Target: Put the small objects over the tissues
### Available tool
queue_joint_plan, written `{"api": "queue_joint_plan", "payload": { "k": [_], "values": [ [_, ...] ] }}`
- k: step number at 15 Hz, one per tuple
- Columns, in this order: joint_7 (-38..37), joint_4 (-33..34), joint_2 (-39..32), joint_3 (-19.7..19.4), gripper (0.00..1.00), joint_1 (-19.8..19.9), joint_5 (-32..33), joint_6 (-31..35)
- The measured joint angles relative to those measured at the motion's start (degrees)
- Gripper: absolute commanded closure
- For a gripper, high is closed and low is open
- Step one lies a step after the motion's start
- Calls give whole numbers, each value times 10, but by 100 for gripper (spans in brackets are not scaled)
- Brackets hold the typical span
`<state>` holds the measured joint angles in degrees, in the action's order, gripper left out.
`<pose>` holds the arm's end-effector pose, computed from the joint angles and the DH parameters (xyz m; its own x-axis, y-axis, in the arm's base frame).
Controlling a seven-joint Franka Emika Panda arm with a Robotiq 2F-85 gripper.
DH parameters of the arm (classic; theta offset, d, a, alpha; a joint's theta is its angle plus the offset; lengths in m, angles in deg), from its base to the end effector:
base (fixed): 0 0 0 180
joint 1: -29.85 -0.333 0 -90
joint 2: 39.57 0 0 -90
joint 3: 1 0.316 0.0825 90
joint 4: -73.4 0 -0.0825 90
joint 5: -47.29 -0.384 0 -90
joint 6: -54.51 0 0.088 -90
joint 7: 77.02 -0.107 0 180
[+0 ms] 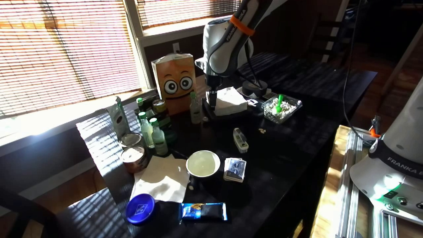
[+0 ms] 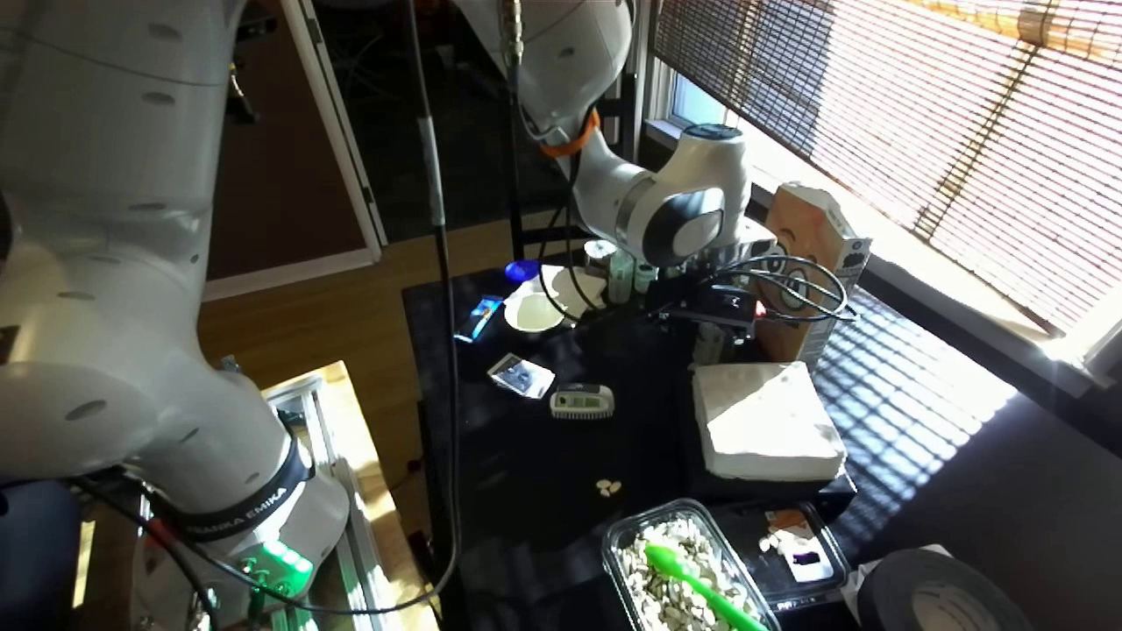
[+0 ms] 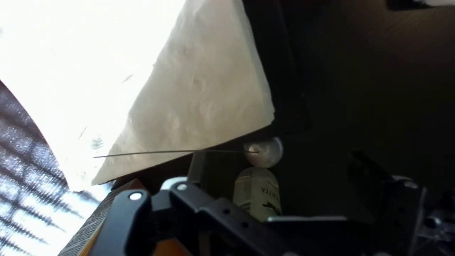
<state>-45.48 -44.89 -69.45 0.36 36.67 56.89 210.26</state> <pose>0.6004 -0.0515 0.1886 0.8211 0.5666 0.0684 0.5556 -0.8210 0.1315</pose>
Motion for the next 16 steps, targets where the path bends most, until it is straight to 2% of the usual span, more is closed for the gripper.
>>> {"api": "queue_joint_plan", "payload": {
  "k": [4, 6, 8, 12, 16],
  "values": [
    [3, 3, -2, 0, 0, -1, 12, 18],
    [29, 7, -10, 7, 0, 1, 27, 52],
    [78, 19, -26, 30, 0, 17, 28, 63],
    [159, 61, -80, 90, 0, 73, 9, 38],
    [193, 113, -131, 104, 0, 96, -15, 5]
  ]
}}
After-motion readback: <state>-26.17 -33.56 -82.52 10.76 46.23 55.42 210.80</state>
